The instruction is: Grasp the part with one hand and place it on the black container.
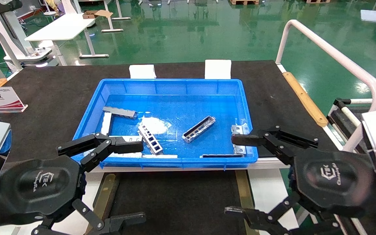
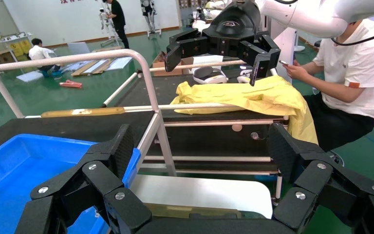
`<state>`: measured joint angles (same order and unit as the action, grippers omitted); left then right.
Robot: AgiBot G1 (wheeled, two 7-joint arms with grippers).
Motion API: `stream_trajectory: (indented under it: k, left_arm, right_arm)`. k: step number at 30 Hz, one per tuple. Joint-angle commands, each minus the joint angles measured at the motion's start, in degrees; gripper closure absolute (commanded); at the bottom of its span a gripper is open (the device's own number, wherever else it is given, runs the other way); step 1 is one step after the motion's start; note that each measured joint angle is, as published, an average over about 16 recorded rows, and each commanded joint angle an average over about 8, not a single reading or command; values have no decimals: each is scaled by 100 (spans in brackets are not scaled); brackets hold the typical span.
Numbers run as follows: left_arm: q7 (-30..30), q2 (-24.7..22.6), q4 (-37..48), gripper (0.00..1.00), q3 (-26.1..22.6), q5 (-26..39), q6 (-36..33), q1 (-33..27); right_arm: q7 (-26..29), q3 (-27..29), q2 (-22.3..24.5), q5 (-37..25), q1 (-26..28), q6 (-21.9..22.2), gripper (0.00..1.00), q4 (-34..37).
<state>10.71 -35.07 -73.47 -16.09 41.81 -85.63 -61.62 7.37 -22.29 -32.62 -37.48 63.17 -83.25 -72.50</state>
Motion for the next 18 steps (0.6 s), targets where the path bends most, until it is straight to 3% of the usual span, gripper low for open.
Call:
stream_trajectory:
  k: [1,18]
  left_arm:
    - [0,0,0,0,0,0,0,0]
    - [3,1,1,0,0,2,1,1]
  right_arm:
    - [0,0,0,0,0,0,0,0]
    - [0,0,0,0,0,0,0,0]
